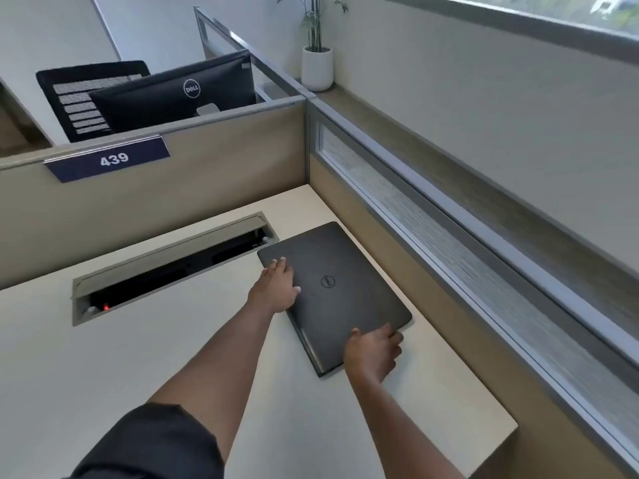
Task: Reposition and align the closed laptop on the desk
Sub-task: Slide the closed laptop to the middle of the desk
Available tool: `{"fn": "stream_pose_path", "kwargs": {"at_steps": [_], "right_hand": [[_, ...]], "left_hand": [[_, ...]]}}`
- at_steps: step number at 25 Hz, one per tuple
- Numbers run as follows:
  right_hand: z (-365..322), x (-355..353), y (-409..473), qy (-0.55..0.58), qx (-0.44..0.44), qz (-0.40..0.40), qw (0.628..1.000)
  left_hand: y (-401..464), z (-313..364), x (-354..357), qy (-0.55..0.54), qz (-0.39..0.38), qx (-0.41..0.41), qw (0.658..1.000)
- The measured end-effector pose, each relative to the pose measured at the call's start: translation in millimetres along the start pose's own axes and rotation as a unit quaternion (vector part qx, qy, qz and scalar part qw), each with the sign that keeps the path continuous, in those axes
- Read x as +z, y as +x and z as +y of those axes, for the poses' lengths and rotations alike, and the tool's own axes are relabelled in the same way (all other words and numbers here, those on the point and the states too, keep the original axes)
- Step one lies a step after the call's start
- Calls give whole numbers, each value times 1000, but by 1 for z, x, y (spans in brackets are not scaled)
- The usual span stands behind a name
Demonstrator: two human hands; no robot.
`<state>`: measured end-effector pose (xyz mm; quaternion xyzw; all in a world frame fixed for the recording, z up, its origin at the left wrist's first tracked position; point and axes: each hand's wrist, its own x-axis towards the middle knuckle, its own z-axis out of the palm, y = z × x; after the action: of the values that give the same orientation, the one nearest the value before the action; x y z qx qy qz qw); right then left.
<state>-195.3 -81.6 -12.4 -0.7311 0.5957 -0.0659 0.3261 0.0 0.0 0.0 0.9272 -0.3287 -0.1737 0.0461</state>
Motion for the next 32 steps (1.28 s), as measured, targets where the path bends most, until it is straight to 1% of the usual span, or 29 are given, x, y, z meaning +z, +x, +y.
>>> {"fn": "stream_pose_path", "kwargs": {"at_steps": [2,4,7,12,17,22,27,32], "right_hand": [[-2,5,2,84,75,6,994],[-4,12,4,138,115,-3,984],[-7,20,9,144,164,-9,976],[-18,27,17,133,219,11,967],[-24,34,24,139,257,25,956],[-26,37,30,145,278,32,949],[-22,32,41,161,308,11,938],[-18,26,52,193,335,-1,922]], "left_hand": [[10,-3,-4,6,-11,-2,1000],[23,-7,-7,5,-12,-1,1000],[41,-7,-9,5,-17,-7,1000],[73,-11,-13,2,-12,-7,1000],[100,-15,-17,33,-1,-24,999],[115,-25,-13,16,5,-59,998],[123,-29,-13,16,6,-84,996],[122,-39,-10,-4,8,-129,992]]}}
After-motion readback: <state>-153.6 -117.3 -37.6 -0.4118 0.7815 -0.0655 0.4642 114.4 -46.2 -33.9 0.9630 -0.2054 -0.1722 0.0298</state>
